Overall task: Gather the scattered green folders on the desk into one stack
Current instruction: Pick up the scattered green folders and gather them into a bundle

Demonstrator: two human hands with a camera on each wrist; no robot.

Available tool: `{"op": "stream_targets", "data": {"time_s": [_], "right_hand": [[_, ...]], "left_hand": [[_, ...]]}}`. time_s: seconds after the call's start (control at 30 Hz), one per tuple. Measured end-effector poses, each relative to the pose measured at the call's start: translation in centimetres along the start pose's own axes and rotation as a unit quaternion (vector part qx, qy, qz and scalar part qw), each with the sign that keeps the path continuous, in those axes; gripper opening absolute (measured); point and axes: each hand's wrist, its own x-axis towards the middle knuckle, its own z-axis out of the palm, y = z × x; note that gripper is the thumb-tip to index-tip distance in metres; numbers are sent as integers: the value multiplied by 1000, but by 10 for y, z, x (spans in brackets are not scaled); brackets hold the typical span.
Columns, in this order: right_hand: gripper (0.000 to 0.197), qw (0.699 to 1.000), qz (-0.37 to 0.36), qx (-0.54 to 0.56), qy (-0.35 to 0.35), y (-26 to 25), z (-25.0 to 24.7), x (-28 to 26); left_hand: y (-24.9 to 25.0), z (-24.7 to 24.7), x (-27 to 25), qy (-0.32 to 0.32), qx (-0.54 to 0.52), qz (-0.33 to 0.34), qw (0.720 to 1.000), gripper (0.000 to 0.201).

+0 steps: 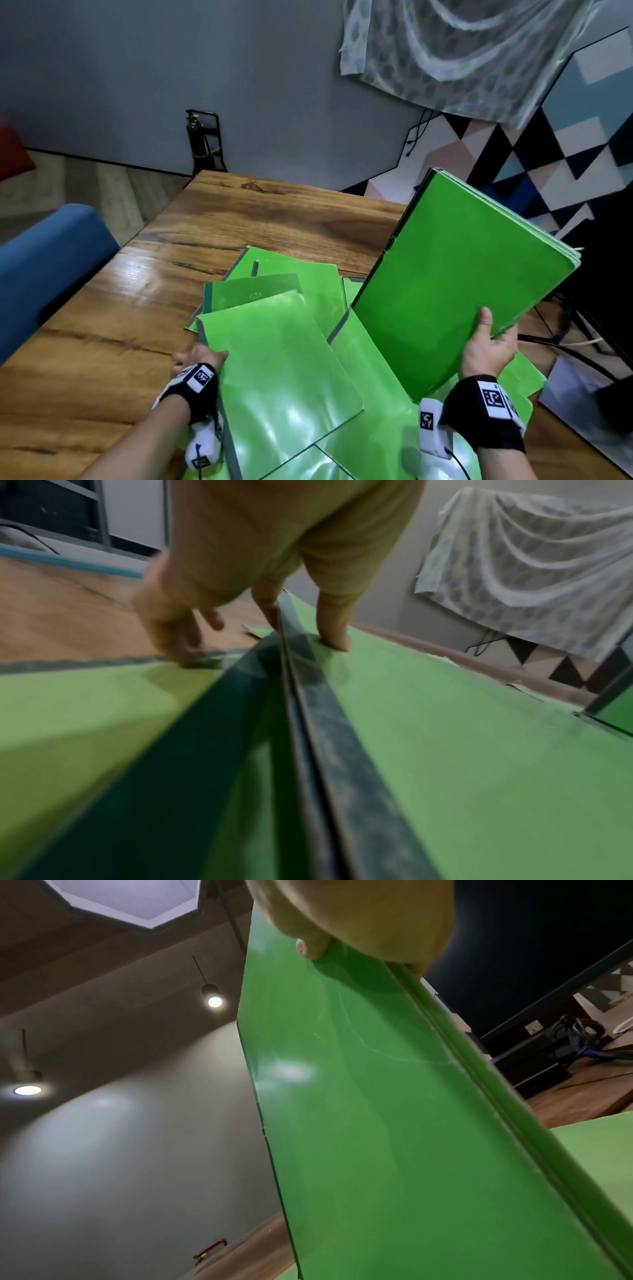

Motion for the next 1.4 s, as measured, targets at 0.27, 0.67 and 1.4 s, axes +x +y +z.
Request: {"op": "stream_targets", "data": {"time_s": [0.27,0.67,1.4], "right_hand": [[63,999,-1,-14,-41,-2,3,-3],[62,996,56,25,-66,-22,-1,-4],[19,962,7,131,-238,-2,22,-62]], "left_hand": [[7,7,1,-51,-167,39,984,67],[72,-58,-73,-111,-386,375,835,72],[82,-40,-122,-165,-378,417,810,41]]}}
